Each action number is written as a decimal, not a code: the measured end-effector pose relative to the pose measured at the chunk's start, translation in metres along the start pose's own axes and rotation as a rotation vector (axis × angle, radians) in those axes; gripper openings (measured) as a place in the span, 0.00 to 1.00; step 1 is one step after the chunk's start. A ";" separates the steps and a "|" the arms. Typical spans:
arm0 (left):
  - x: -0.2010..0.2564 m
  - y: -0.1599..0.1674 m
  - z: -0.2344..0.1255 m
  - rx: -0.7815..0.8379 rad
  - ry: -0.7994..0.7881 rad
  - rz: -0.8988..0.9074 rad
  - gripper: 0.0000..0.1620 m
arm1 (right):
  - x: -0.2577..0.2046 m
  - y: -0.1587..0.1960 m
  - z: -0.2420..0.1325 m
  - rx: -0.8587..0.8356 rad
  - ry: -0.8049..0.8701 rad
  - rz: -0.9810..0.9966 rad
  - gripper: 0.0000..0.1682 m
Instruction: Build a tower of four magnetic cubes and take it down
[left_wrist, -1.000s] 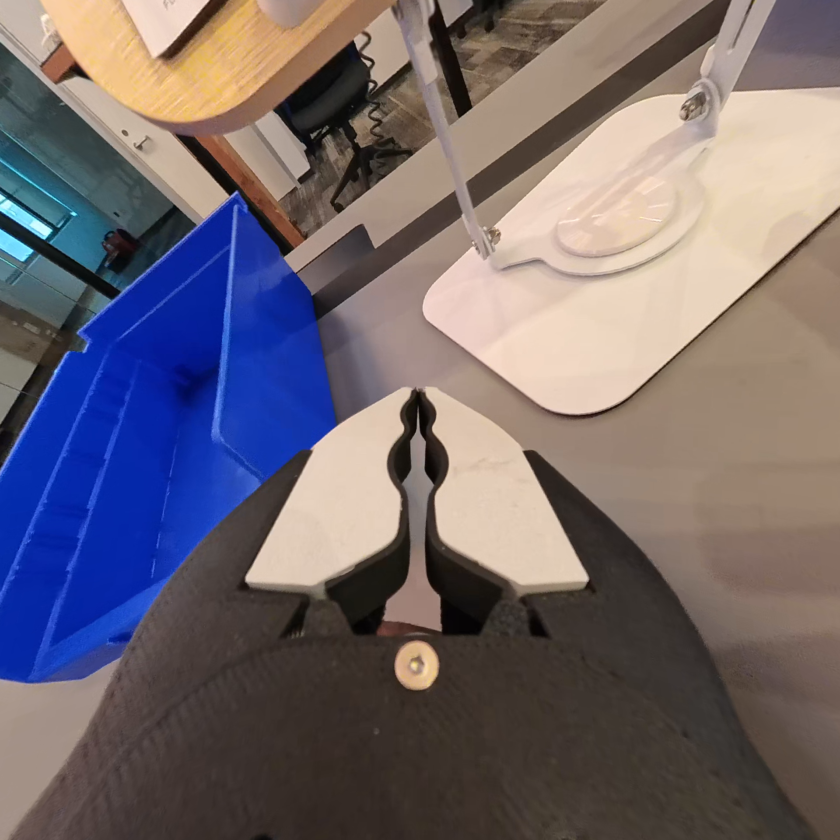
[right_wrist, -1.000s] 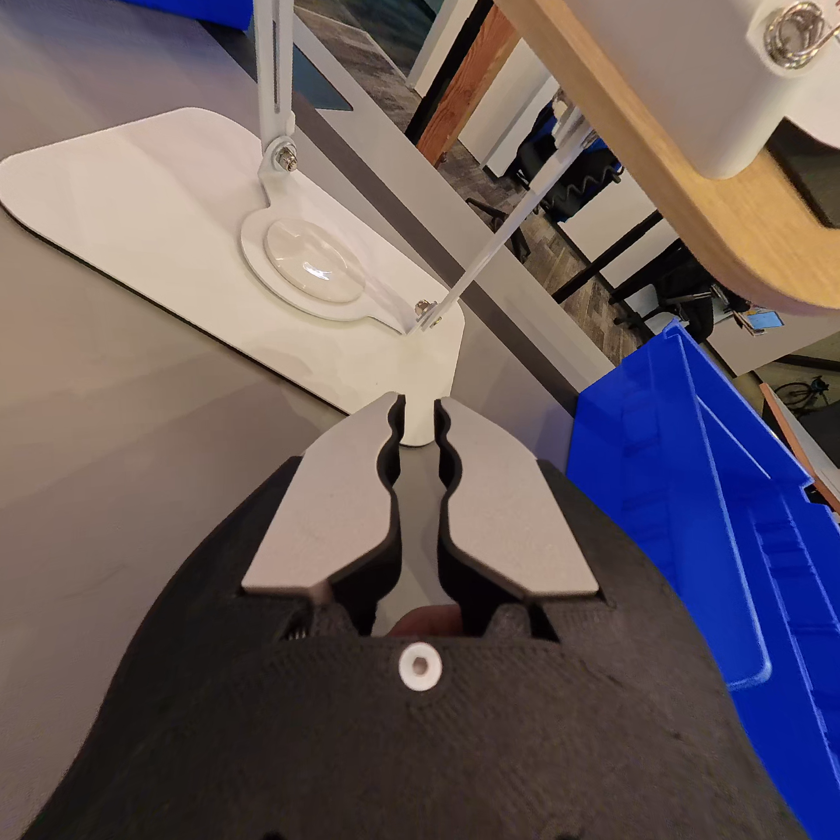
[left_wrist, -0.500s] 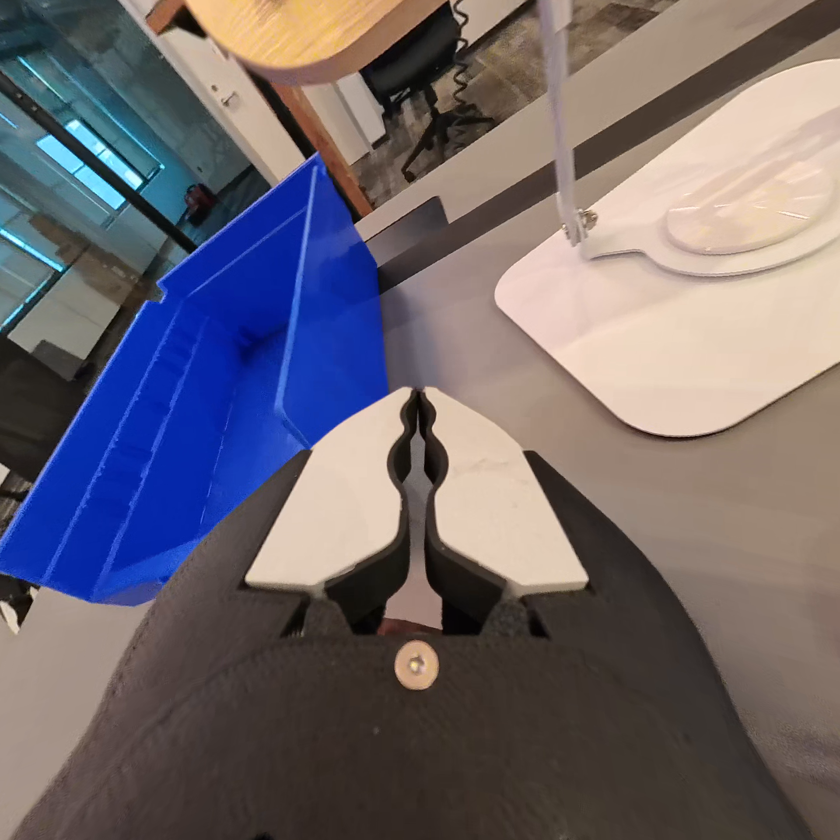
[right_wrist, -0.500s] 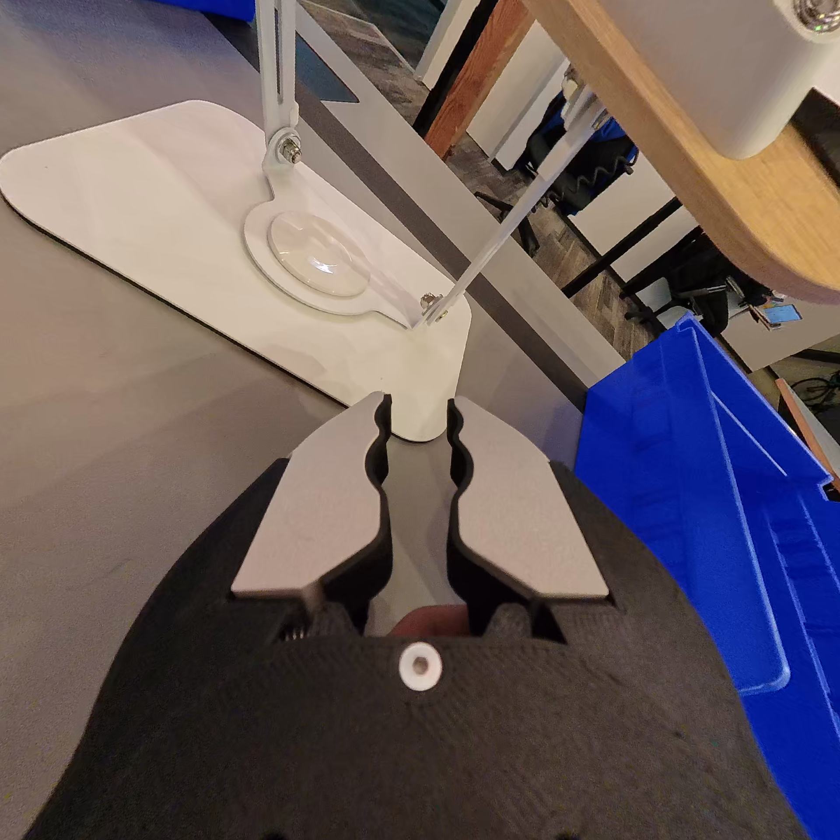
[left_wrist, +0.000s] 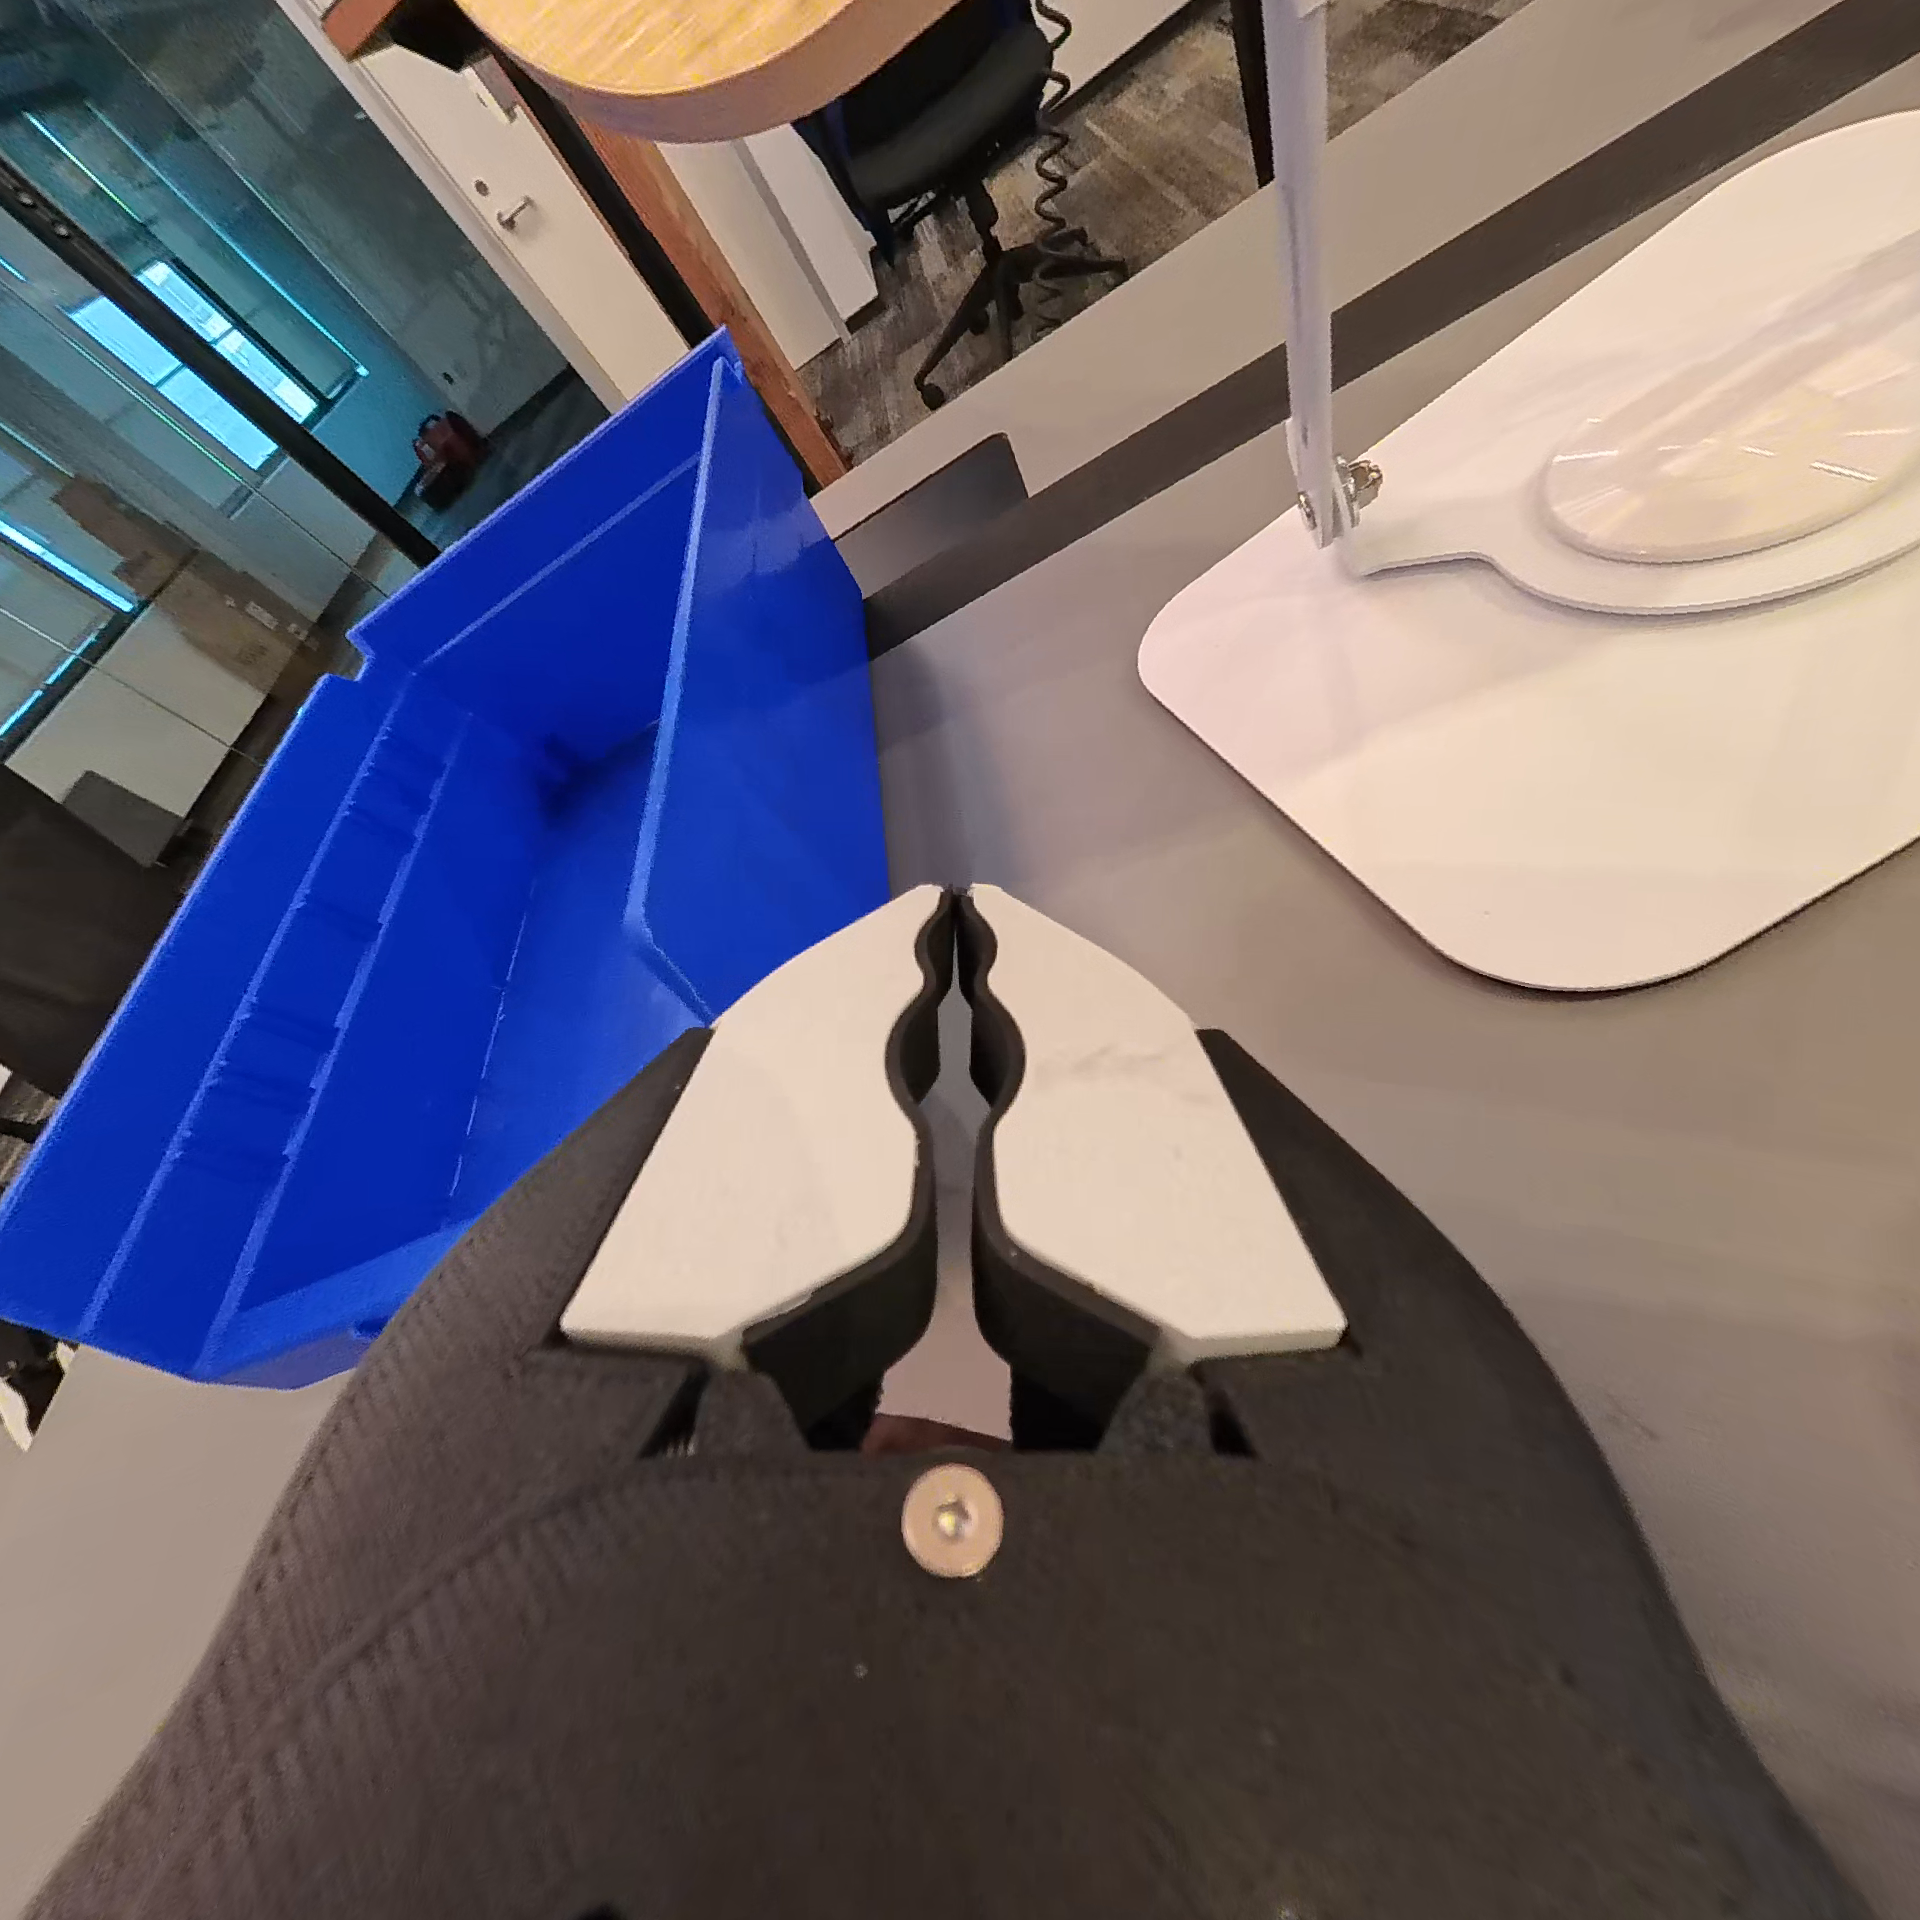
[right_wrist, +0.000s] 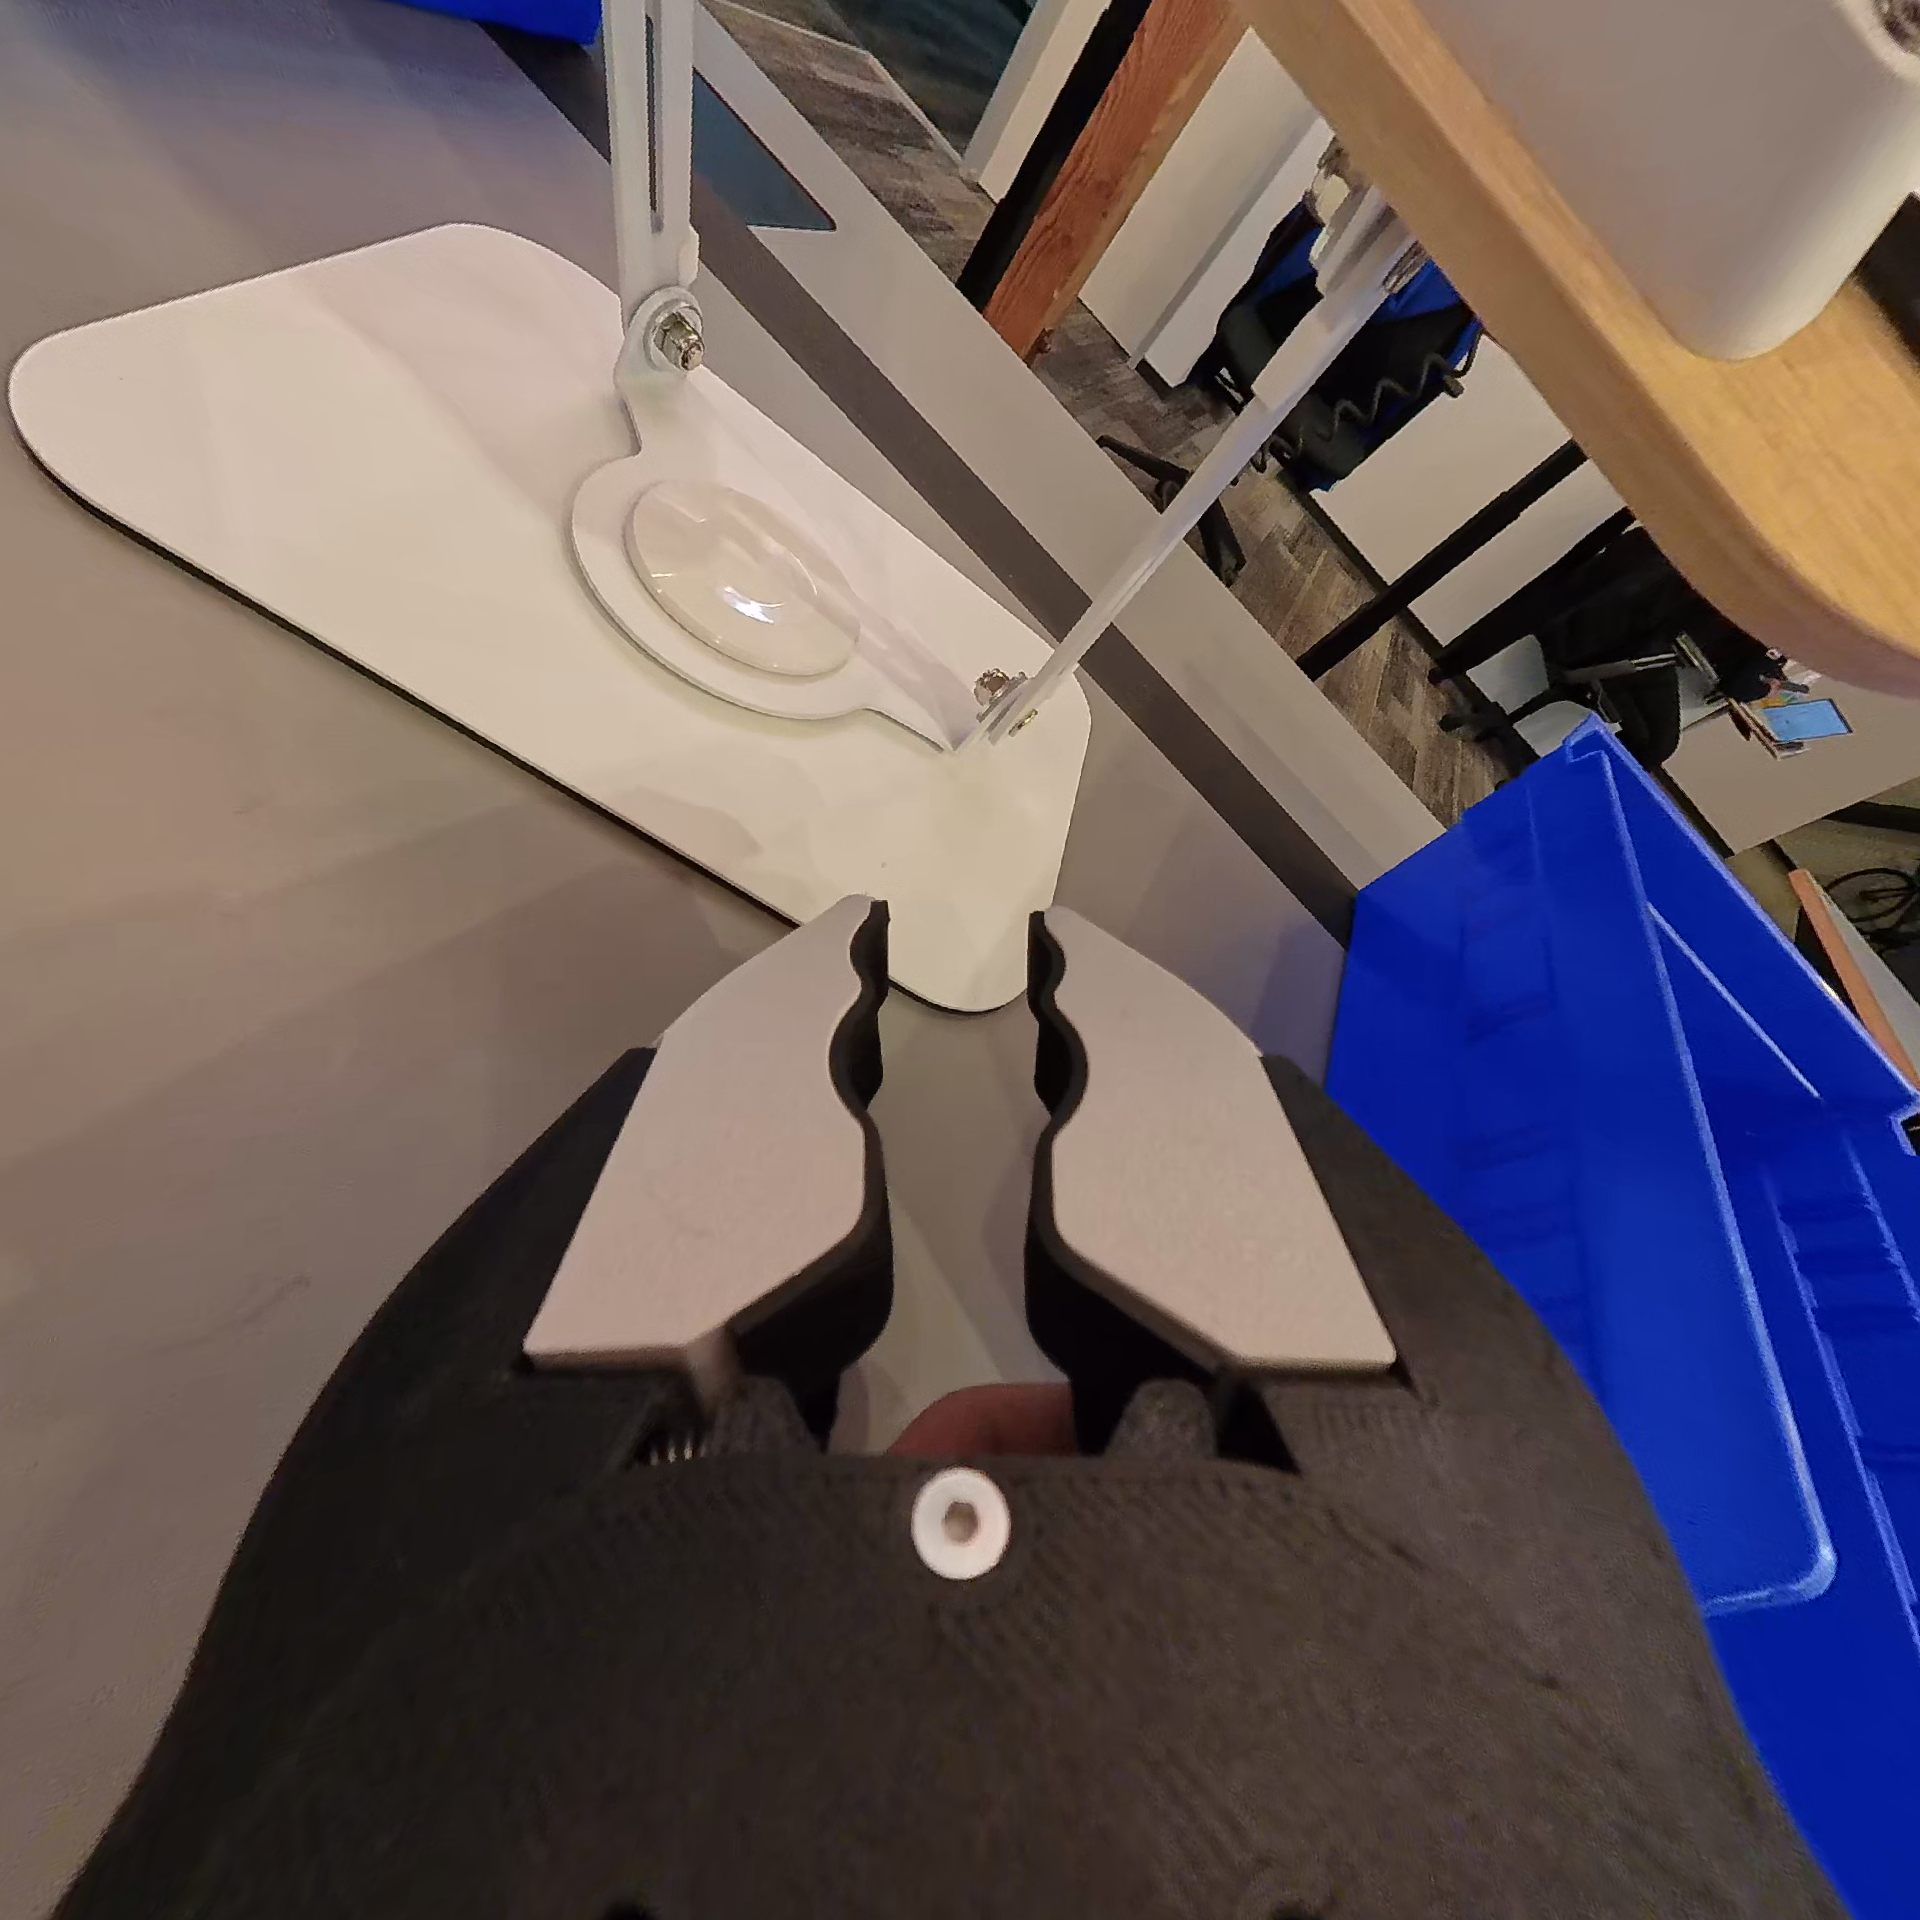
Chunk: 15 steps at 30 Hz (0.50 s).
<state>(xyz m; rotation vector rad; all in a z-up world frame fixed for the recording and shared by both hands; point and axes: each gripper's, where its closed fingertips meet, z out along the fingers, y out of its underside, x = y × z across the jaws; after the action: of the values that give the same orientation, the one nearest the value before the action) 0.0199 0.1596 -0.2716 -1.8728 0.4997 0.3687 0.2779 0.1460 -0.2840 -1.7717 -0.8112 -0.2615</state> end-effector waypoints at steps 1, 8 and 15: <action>0.000 0.000 0.000 0.001 0.001 -0.002 0.00 | 0.000 0.000 0.000 -0.001 -0.001 0.001 0.15; 0.003 0.000 0.000 0.007 0.023 -0.012 0.00 | 0.000 0.000 0.001 0.001 -0.002 0.008 0.16; 0.017 -0.008 -0.006 0.051 0.118 -0.054 0.00 | 0.004 -0.007 -0.004 0.045 -0.016 0.054 0.15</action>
<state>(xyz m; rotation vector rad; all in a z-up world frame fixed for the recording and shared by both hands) 0.0389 0.1534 -0.2716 -1.8619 0.5325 0.2087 0.2772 0.1450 -0.2753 -1.7523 -0.7737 -0.1925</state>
